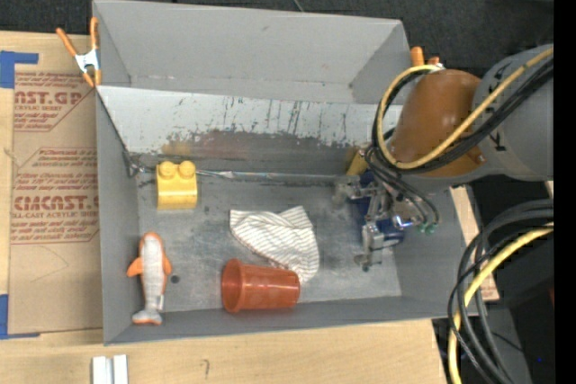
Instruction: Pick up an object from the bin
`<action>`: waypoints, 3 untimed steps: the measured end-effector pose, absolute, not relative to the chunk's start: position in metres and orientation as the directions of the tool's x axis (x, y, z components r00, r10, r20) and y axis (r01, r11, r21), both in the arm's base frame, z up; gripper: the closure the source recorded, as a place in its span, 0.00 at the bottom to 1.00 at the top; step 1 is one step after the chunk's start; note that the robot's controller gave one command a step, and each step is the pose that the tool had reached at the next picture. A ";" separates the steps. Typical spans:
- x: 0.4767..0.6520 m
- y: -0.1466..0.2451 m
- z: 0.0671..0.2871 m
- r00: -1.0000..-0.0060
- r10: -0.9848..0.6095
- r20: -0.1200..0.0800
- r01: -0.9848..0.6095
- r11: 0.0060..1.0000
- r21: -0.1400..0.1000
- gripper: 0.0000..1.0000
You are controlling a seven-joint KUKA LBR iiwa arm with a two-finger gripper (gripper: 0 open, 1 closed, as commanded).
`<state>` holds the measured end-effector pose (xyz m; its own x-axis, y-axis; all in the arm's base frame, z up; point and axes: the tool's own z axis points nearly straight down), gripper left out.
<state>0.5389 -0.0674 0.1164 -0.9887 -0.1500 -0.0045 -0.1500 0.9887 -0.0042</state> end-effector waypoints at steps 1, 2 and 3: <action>0.539 0.002 0.079 -0.992 -0.125 -0.002 -0.125 0.992 0.001 0.00; 0.494 0.023 0.071 -0.999 -0.040 -0.001 -0.040 0.999 0.001 1.00; 0.494 0.023 0.071 -0.999 -0.040 -0.001 -0.040 0.999 0.000 1.00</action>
Offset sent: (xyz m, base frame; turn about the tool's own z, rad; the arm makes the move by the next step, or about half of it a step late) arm -0.0454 0.0895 -0.0464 0.1116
